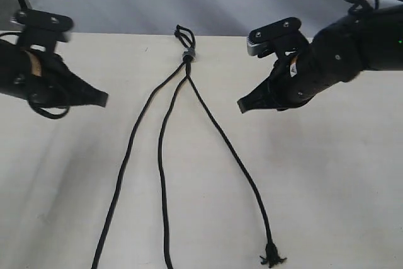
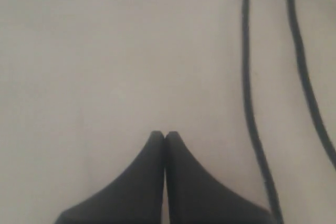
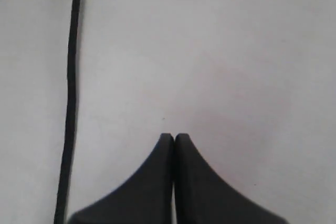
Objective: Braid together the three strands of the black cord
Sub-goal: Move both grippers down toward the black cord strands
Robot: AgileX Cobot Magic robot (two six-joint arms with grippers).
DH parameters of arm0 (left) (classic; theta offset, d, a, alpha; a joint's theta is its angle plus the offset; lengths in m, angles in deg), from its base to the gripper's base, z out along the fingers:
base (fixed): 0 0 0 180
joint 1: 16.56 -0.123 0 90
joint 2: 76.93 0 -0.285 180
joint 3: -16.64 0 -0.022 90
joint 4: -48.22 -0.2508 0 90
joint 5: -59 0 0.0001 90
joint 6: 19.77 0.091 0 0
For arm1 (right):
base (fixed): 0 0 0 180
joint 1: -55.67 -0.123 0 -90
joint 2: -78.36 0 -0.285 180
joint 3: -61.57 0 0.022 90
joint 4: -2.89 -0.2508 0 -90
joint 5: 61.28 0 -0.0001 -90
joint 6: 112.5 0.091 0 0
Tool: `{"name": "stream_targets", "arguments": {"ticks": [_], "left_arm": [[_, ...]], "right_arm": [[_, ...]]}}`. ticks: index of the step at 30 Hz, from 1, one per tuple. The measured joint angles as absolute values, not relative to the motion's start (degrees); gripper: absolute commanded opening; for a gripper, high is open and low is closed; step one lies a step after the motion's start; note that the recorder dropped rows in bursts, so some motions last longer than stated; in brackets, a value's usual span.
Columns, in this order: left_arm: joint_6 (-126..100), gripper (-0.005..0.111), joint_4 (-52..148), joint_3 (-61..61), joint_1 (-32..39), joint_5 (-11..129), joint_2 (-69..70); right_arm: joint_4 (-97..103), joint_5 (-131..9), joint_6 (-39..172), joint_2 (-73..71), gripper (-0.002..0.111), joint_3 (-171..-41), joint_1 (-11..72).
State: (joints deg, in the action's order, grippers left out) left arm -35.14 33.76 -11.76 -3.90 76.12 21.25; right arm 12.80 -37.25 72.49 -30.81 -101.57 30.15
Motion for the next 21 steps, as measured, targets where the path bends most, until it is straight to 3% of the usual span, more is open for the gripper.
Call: {"name": "stream_targets", "arguments": {"ticks": [6, 11, 19, 21], "left_arm": [[-10.48, 0.000, 55.16, -5.04, 2.13, 85.38, 29.01], [-3.83, 0.002, 67.30, -3.66, 2.48, 85.86, 32.90], [-2.07, 0.044, 70.32, -2.00, 2.48, 85.69, 34.27], [-1.94, 0.048, 69.37, -1.07, 2.48, 85.98, 34.27]], "right_arm": [[-18.97, -32.08, 39.51, -34.17, 0.000, -104.59, 34.50], [-24.46, -30.41, 34.01, -34.17, 0.000, -104.72, 36.36], [-25.07, -30.16, 33.29, -34.17, 0.000, -104.72, 36.20], [-25.19, -30.39, 33.29, -34.17, 0.000, -104.72, 36.10]]}}
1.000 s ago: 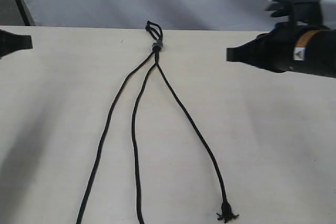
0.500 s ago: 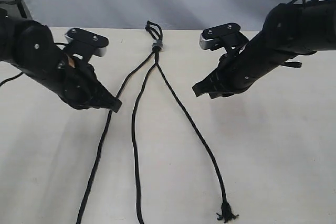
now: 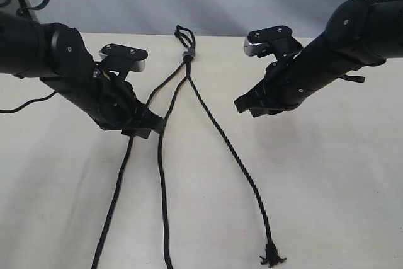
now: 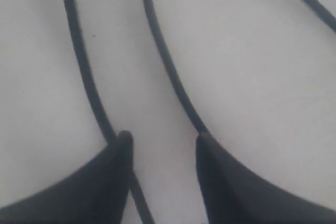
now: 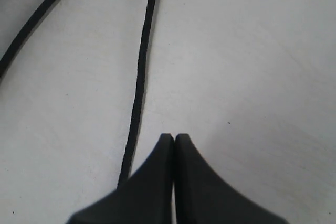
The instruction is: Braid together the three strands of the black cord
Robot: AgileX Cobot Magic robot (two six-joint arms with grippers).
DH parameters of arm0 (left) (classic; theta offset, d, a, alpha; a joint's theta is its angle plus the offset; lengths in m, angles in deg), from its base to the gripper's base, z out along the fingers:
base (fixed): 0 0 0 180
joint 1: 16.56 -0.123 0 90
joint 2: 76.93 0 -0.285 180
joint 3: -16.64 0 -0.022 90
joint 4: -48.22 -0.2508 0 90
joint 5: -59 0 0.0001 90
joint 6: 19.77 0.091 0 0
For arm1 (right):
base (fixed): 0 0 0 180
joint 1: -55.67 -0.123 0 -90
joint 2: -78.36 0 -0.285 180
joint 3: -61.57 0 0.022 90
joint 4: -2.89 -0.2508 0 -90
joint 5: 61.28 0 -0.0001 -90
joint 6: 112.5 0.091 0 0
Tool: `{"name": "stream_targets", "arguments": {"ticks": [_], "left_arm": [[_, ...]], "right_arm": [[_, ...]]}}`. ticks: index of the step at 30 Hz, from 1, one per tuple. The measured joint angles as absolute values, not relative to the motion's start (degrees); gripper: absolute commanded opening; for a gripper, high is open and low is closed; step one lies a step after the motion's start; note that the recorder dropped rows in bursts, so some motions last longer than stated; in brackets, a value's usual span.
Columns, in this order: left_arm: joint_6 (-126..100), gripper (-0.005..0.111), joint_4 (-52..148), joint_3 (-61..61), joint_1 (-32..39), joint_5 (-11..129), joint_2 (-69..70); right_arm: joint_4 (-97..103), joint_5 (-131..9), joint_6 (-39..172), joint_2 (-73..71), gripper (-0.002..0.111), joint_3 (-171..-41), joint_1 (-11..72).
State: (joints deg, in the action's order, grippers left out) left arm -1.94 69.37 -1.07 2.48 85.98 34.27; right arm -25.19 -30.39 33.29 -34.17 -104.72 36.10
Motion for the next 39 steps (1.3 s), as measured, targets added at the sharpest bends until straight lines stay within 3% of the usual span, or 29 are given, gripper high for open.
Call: {"name": "stream_targets", "arguments": {"ticks": [31, 33, 37, 39], "left_arm": [[-1.83, 0.046, 67.49, -0.83, -1.22, 82.67, 41.51], [-1.74, 0.040, 67.70, -0.68, -1.22, 82.18, 42.42], [-1.74, 0.006, 67.70, -0.21, -1.22, 80.43, 43.46], [-1.74, 0.000, 67.70, -0.21, -1.35, 79.79, 43.58]], "right_arm": [[-25.30, -34.23, 33.19, -37.86, 0.000, -104.72, 36.10], [-25.30, -34.23, 33.19, -37.86, 0.000, -104.72, 36.10], [-25.30, -34.23, 33.19, -37.86, 0.000, -104.72, 36.10], [-25.30, -34.23, 33.19, -37.86, 0.000, -104.72, 36.10]]}}
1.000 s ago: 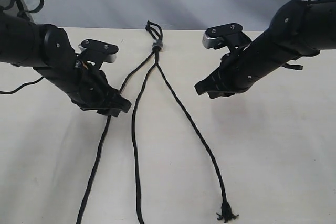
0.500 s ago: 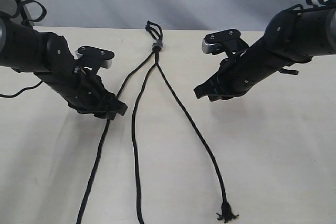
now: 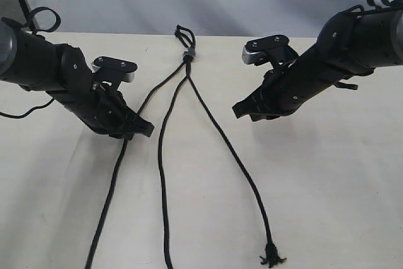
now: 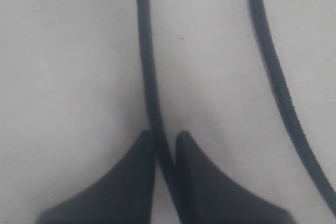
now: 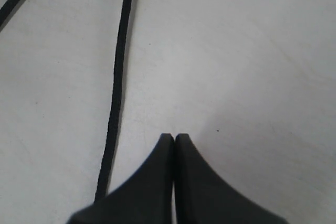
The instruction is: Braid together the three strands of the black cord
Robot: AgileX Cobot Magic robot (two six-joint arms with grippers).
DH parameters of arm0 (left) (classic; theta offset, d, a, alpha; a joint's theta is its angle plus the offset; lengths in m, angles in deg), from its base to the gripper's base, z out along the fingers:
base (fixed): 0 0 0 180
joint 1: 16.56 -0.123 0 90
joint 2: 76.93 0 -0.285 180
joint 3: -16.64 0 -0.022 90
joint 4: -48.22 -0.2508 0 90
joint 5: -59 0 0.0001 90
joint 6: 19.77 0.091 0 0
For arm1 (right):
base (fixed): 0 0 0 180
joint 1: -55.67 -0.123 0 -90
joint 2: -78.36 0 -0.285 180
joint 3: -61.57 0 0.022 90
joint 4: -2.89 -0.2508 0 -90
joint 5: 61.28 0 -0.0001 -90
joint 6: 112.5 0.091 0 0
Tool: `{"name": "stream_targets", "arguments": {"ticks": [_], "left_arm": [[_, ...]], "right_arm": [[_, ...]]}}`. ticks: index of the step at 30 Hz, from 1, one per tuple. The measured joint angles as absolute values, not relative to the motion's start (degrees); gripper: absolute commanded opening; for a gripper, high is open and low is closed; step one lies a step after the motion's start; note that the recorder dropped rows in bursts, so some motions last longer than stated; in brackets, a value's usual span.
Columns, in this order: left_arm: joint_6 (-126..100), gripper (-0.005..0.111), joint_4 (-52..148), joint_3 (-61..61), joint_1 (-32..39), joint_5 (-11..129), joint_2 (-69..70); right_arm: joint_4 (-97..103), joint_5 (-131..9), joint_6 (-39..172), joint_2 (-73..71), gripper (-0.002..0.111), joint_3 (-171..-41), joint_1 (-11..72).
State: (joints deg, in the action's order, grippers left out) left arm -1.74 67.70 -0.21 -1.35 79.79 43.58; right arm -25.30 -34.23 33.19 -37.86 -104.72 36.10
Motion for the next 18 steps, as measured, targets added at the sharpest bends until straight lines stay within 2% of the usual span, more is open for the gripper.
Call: {"name": "stream_targets", "arguments": {"ticks": [5, 12, 18], "left_arm": [[-1.74, 0.000, 67.70, 0.52, -1.35, 80.58, 43.71], [-0.41, 0.000, 70.79, 5.53, -1.35, 91.27, 43.02], [8.04, 0.000, 83.68, 9.65, -1.35, 98.08, 37.23]], "right_arm": [[-25.30, -34.45, 33.19, -37.86, 0.000, -104.72, 36.10], [-25.30, -34.66, 33.19, -37.86, 0.000, -104.72, 36.10], [-25.30, -35.02, 33.19, -37.86, 0.000, -104.72, 36.10]]}}
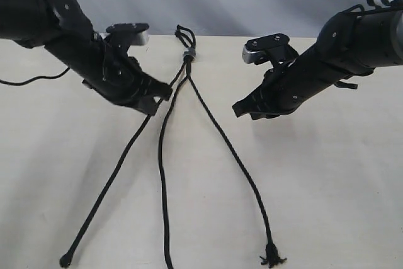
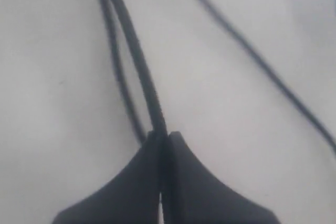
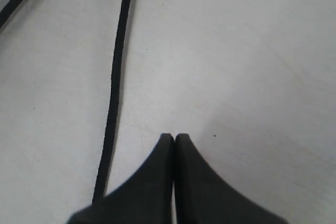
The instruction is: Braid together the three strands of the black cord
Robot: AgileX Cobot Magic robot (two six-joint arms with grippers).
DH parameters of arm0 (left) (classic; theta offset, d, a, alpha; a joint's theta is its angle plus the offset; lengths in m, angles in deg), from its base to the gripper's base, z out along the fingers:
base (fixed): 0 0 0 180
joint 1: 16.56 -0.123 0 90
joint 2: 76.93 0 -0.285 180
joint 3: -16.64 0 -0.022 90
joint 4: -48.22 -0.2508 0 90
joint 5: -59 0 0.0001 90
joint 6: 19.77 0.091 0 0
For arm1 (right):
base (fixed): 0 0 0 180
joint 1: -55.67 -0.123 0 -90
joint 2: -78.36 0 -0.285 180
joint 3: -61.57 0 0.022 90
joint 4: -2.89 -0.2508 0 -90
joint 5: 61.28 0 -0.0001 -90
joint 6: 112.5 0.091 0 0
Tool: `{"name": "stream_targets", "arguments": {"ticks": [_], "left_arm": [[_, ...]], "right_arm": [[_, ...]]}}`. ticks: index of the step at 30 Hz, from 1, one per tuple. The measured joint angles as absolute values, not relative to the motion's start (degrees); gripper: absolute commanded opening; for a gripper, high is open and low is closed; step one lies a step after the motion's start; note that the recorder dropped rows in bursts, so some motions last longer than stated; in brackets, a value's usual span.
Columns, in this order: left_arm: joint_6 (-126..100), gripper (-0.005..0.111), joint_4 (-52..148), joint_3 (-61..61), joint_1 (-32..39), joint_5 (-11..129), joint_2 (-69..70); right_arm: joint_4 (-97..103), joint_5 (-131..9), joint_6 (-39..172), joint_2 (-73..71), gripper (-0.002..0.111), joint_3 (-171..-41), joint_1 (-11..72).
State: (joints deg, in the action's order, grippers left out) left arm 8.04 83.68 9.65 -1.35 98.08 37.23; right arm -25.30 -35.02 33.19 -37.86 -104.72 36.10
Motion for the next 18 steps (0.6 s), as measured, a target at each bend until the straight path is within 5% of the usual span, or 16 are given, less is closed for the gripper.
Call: {"name": "stream_targets", "arguments": {"ticks": [18], "left_arm": [[14.33, 0.000, 102.84, 11.06, 12.02, 83.21, 43.68]], "right_arm": [[-25.30, -35.28, 33.19, -37.86, 0.000, -104.72, 36.10]]}}
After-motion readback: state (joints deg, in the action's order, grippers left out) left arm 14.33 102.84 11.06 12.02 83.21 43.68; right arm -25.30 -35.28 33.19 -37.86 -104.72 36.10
